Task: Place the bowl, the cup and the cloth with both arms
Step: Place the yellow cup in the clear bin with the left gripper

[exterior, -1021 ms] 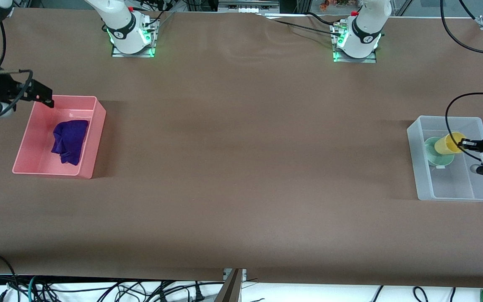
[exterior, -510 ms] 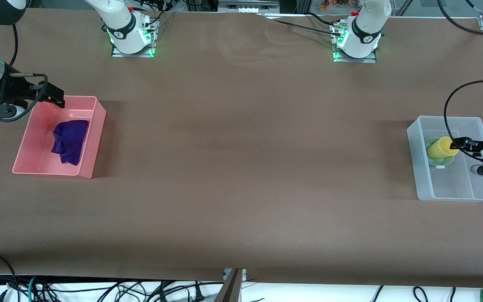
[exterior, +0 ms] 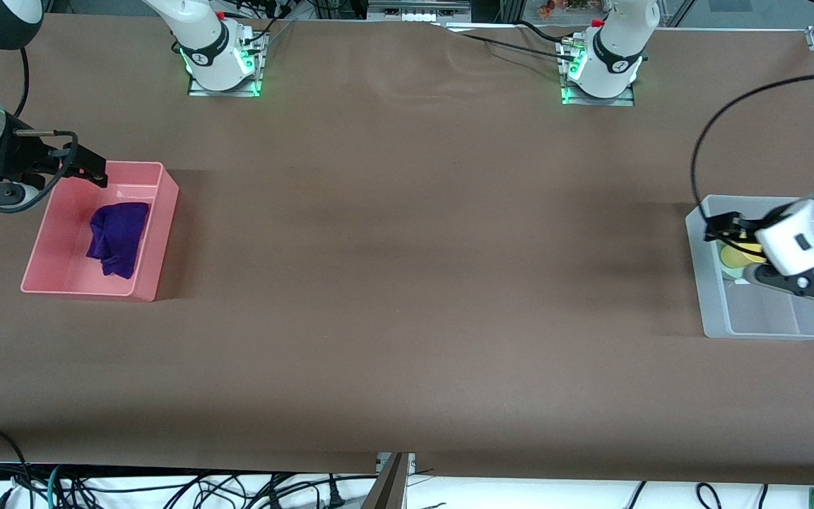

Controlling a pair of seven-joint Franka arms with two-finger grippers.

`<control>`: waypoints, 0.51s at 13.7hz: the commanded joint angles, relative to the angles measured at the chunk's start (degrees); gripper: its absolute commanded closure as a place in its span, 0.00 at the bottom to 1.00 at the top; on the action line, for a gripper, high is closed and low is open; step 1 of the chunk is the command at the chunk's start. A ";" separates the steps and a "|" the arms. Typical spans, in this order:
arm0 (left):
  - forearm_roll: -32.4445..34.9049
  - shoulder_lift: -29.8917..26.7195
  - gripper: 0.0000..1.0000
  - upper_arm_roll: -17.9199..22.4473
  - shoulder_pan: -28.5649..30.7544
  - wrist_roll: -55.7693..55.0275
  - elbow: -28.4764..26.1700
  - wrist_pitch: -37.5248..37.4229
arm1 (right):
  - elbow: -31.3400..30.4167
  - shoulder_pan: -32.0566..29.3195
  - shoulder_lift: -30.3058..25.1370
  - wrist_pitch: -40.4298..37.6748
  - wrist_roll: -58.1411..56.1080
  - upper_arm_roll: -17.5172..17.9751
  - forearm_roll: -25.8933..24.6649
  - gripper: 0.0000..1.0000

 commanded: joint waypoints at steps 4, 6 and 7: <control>-8.53 -20.79 0.00 18.66 -17.60 -5.74 -22.69 15.42 | 1.75 -0.33 0.76 -0.43 0.48 0.50 0.41 0.00; -8.27 -22.06 0.00 18.66 -17.07 -4.76 -24.69 16.71 | 1.66 -0.42 0.76 -0.43 0.39 0.50 0.41 0.00; -8.26 -21.97 0.00 18.66 -16.72 -4.76 -24.61 16.62 | 1.74 -0.51 0.76 -0.43 0.39 0.50 0.50 0.00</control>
